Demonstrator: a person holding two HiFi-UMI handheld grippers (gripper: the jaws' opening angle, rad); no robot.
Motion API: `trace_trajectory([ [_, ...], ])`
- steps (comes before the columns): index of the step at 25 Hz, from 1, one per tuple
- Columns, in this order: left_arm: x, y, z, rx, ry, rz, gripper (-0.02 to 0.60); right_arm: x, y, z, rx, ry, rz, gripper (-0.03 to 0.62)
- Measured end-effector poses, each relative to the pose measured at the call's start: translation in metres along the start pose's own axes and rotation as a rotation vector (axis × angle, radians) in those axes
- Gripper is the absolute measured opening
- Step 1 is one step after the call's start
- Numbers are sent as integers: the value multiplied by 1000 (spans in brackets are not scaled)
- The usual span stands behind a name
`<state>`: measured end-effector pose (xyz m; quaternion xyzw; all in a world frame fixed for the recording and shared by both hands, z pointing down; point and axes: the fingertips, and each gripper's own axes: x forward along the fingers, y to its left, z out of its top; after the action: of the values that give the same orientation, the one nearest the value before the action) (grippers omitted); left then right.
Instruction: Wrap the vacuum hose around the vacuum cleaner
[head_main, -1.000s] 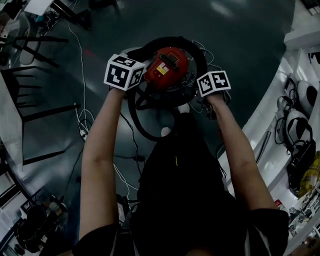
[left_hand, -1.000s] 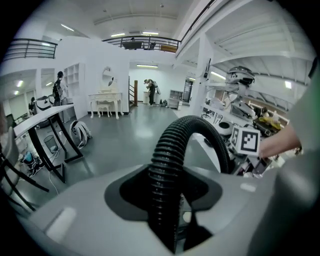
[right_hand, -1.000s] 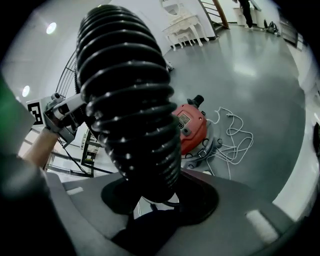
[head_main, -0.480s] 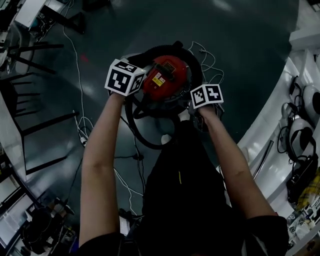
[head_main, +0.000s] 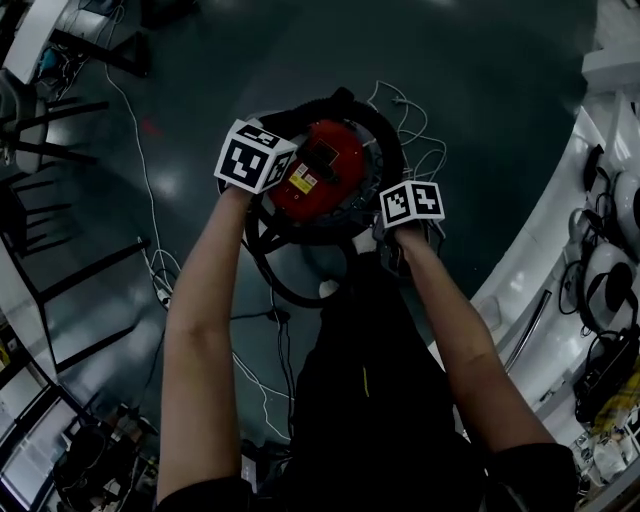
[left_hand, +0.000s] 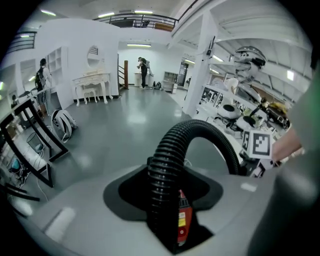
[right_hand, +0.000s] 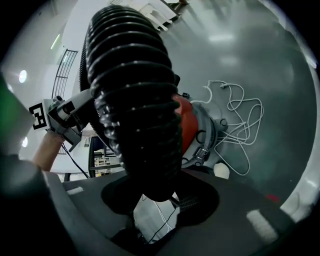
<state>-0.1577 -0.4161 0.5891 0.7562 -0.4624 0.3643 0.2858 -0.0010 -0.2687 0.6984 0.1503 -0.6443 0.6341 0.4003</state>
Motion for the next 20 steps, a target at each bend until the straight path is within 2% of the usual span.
trace_trajectory([
  [15,73,29,-22,3,41,-2,195,34,-37,29,41,39,-7,178],
  [20,87,44,-29,6,72,7,197,44,-39,35,21,61,-9,179],
])
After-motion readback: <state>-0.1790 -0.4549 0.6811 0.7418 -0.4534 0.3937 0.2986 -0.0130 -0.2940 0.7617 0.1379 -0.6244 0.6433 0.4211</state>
